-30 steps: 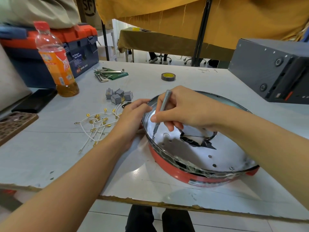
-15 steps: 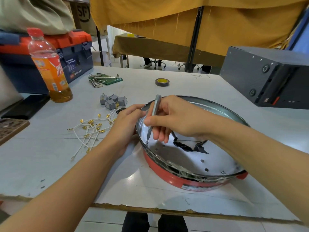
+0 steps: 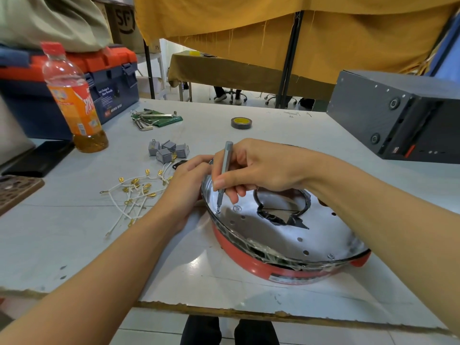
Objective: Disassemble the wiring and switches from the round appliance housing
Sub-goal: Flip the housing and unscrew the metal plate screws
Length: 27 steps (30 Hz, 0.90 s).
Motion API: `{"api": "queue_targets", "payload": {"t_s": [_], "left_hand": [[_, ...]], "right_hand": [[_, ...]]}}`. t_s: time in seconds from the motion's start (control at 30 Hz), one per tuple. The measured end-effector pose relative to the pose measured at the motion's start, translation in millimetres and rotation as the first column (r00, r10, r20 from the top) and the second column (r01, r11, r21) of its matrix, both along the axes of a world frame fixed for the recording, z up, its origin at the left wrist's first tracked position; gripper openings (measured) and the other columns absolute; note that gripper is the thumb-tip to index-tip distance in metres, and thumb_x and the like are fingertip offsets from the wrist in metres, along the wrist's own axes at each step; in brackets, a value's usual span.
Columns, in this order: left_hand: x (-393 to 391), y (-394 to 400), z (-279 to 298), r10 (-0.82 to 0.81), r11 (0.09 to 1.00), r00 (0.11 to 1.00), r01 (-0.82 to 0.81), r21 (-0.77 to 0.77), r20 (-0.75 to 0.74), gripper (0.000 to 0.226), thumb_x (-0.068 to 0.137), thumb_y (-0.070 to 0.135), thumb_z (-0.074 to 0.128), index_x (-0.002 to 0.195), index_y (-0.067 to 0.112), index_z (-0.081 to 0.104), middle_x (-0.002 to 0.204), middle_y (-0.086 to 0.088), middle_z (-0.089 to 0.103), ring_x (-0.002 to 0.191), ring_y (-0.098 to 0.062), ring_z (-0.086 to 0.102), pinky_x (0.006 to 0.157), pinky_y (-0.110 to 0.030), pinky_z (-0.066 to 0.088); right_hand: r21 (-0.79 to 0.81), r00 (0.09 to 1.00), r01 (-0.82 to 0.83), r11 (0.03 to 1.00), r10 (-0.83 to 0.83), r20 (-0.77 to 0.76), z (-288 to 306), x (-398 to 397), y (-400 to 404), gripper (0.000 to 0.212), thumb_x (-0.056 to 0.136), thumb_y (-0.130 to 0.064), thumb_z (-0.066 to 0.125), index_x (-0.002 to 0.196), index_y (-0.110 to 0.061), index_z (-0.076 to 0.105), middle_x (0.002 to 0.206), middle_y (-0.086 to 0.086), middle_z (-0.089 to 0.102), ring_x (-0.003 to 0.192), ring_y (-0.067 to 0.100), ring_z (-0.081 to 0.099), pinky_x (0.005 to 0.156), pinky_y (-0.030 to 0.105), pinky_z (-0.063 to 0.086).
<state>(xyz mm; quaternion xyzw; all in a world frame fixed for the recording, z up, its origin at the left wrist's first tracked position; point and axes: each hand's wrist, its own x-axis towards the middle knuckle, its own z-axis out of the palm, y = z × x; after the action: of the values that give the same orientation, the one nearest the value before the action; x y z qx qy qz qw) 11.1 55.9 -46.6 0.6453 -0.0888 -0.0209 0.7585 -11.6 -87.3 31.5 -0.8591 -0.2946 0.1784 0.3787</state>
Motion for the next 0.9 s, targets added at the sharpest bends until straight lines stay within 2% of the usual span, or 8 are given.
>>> {"api": "queue_targets", "payload": {"t_s": [0.1, 0.17, 0.23, 0.37, 0.57, 0.73, 0.8, 0.9], "left_hand": [[0.9, 0.8, -0.3, 0.018, 0.999, 1.000, -0.019, 0.036, 0.014, 0.026, 0.087, 0.004, 0.046, 0.105, -0.002, 0.064, 0.095, -0.032, 0.065, 0.082, -0.035, 0.064, 0.081, -0.049, 0.052], [1.1, 1.2, -0.3, 0.026, 0.998, 0.999, -0.027, 0.057, 0.020, 0.026, 0.087, 0.004, 0.045, 0.103, -0.003, 0.064, 0.095, -0.034, 0.064, 0.085, -0.041, 0.064, 0.083, -0.053, 0.051], [1.5, 1.1, -0.7, 0.025, 0.997, 0.999, -0.027, 0.067, 0.030, 0.025, 0.086, 0.004, 0.046, 0.101, -0.003, 0.064, 0.089, -0.030, 0.066, 0.084, -0.041, 0.065, 0.078, -0.048, 0.053], [0.5, 0.6, -0.5, -0.007, 1.000, 1.000, 0.007, 0.014, 0.015, 0.025, 0.083, 0.000, 0.046, 0.100, -0.006, 0.063, 0.077, -0.018, 0.066, 0.066, -0.022, 0.065, 0.056, -0.025, 0.050], [-0.1, -1.0, -0.9, 0.002, 0.999, 1.000, -0.003, -0.043, -0.019, 0.020, 0.082, -0.002, 0.045, 0.089, 0.000, 0.064, 0.077, -0.021, 0.062, 0.070, -0.027, 0.060, 0.065, -0.034, 0.045], [1.1, 0.3, -5.0, 0.006, 1.000, 1.000, -0.006, 0.001, 0.028, 0.017, 0.081, 0.009, 0.050, 0.083, -0.002, 0.063, 0.076, -0.022, 0.061, 0.071, -0.024, 0.059, 0.062, -0.031, 0.046], [1.0, -0.7, -5.2, 0.000, 0.999, 0.998, -0.002, 0.036, 0.065, 0.033, 0.080, 0.024, 0.049, 0.083, -0.007, 0.061, 0.077, -0.021, 0.066, 0.072, -0.020, 0.063, 0.062, -0.027, 0.051], [0.3, -1.5, -3.9, -0.023, 1.000, 0.999, 0.023, 0.011, 0.040, 0.029, 0.073, 0.023, 0.048, 0.072, -0.004, 0.060, 0.086, -0.033, 0.064, 0.079, -0.037, 0.061, 0.073, -0.039, 0.048]], "right_hand": [[-0.028, 0.999, -0.034, 0.999, 0.034, 0.008, 2.2, 1.8, 1.4, 0.016, 0.095, -0.007, 0.054, 0.081, -0.005, 0.061, 0.065, 0.010, 0.060, 0.062, 0.019, 0.049, 0.056, 0.020, 0.040], [-0.059, 0.999, -0.038, 0.998, 0.039, 0.030, 3.6, 3.0, 3.6, 0.017, 0.095, -0.008, 0.056, 0.079, -0.009, 0.062, 0.063, 0.008, 0.060, 0.057, 0.013, 0.049, 0.055, 0.020, 0.039], [-0.084, 0.999, -0.015, 0.996, 0.019, 0.050, 7.4, 4.1, 5.2, 0.013, 0.092, -0.009, 0.061, 0.079, -0.008, 0.065, 0.061, 0.004, 0.059, 0.053, 0.009, 0.047, 0.053, 0.018, 0.038], [-0.155, 0.995, 0.021, 0.988, -0.005, 0.100, 16.8, 5.1, 8.0, 0.006, 0.082, -0.007, 0.071, 0.076, -0.007, 0.071, 0.059, 0.001, 0.061, 0.056, 0.010, 0.054, 0.050, 0.016, 0.041], [-0.276, 0.987, 0.090, 0.957, -0.048, 0.154, 27.5, 5.8, 14.4, 0.015, 0.076, -0.007, 0.078, 0.075, -0.003, 0.064, 0.062, 0.008, 0.070, 0.055, 0.016, 0.068, 0.050, 0.020, 0.051], [-0.367, 0.987, 0.078, 0.927, -0.021, 0.158, 30.2, 1.4, 26.2, 0.025, 0.088, -0.021, 0.068, 0.070, -0.011, 0.054, 0.048, 0.004, 0.063, 0.039, 0.013, 0.055, 0.043, 0.020, 0.043], [-0.367, 0.980, 0.114, 0.923, -0.045, 0.193, 28.4, 0.4, 28.1, 0.032, 0.095, -0.036, 0.055, 0.076, -0.011, 0.054, 0.043, 0.000, 0.060, 0.035, 0.009, 0.048, 0.043, 0.019, 0.042], [-0.253, 0.975, 0.161, 0.954, -0.115, 0.189, 21.1, -2.1, 28.6, 0.034, 0.097, -0.030, 0.052, 0.073, -0.006, 0.057, 0.040, 0.000, 0.058, 0.033, 0.008, 0.044, 0.040, 0.017, 0.039]]}}
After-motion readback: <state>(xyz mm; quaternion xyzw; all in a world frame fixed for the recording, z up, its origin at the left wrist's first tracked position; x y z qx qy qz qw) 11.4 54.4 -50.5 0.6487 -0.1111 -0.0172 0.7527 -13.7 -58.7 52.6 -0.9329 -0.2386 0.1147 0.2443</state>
